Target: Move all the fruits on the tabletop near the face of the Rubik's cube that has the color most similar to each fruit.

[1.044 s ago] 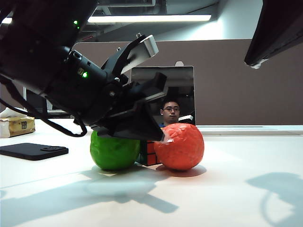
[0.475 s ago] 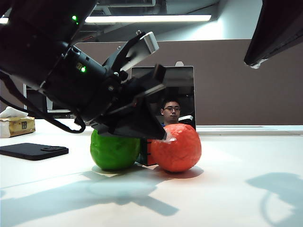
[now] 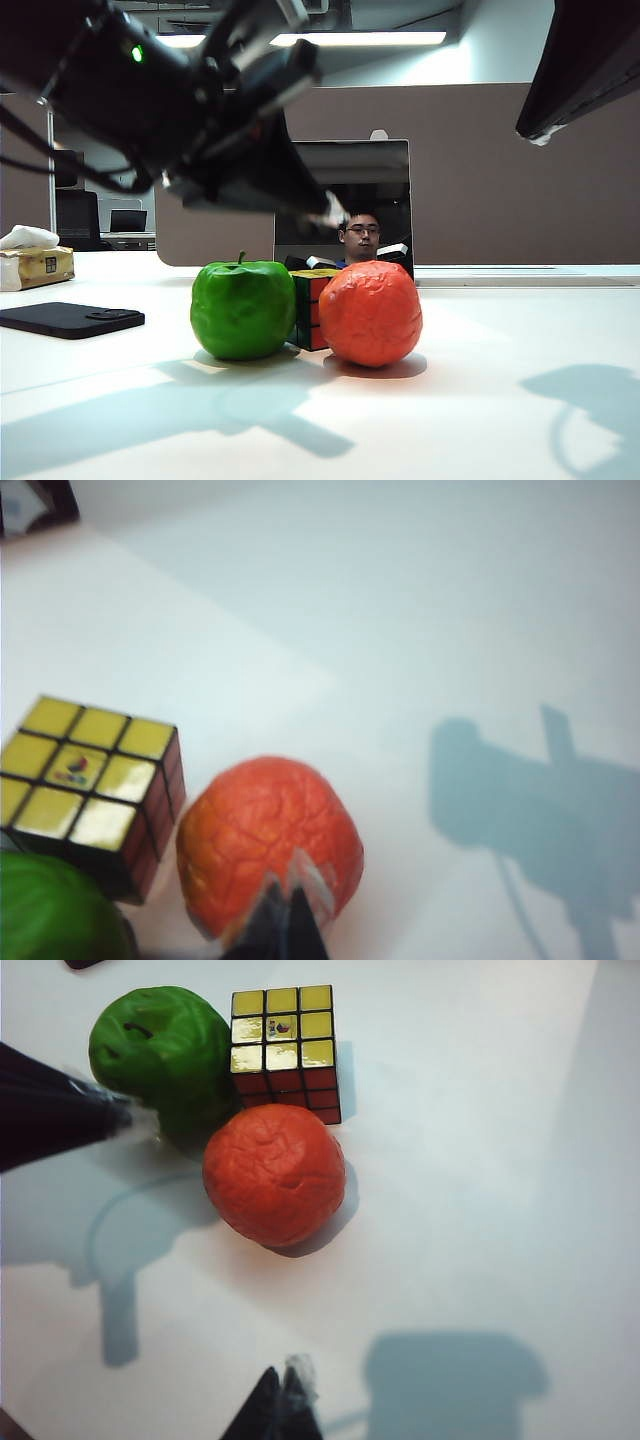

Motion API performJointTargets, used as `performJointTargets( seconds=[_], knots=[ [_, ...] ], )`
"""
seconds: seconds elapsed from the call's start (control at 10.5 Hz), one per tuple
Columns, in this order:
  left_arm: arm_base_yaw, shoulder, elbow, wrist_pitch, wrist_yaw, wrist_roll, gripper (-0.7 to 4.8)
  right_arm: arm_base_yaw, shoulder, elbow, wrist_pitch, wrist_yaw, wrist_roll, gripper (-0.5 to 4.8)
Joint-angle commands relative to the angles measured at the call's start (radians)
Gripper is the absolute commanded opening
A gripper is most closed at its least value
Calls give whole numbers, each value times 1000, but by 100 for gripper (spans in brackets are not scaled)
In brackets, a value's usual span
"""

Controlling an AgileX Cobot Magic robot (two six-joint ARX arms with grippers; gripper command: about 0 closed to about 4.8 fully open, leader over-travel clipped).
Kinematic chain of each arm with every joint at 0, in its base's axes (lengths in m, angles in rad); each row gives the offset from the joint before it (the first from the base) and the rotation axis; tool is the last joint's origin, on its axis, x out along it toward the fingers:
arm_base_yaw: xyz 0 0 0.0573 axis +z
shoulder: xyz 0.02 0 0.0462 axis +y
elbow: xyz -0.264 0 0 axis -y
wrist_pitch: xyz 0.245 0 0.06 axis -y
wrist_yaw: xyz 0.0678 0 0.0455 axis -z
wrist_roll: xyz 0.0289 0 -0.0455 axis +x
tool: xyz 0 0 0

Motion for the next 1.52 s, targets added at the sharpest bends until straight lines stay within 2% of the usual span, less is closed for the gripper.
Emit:
performJointTargets(
  seconds=[0.09,0.28,0.38,0.57,0.66,0.76,0.85,0.95,1.14,1.23,1.33,1.42,1.52],
  knots=[
    [0,-54,3,-5,-74,32,-5,0,-2,2,24,0,4,-1],
    [0,-90,3,-5,-124,59,-5,0,-3,2,40,3,4,-1],
    [25,-187,3,-8,-160,99,-5,0,-6,2,70,34,-10,-1],
    [57,-245,3,-17,-154,98,-5,-3,-12,2,78,37,-43,-1],
    [136,-354,3,-64,-117,98,-5,-25,-48,2,103,36,-64,-1],
    [164,-394,3,-93,-108,99,-5,-37,-67,2,116,37,-64,-1],
    [281,-544,3,-216,-42,100,-5,-132,-156,2,173,18,-71,-1],
    [309,-577,3,-242,-26,100,-5,-171,-178,2,182,-8,-87,-1],
    [380,-681,3,-327,38,107,-5,-354,-205,2,190,-144,-195,-1],
    [414,-743,3,-395,80,123,-5,-537,-196,2,227,-321,-214,-1],
    [439,-769,3,-460,103,123,-5,-657,-197,2,271,-390,-214,-1],
    [446,-777,3,-478,103,124,-5,-692,-197,2,281,-423,-214,0],
    [502,-834,3,-563,134,142,-5,-844,-197,2,299,-540,-253,-1]
  ],
)
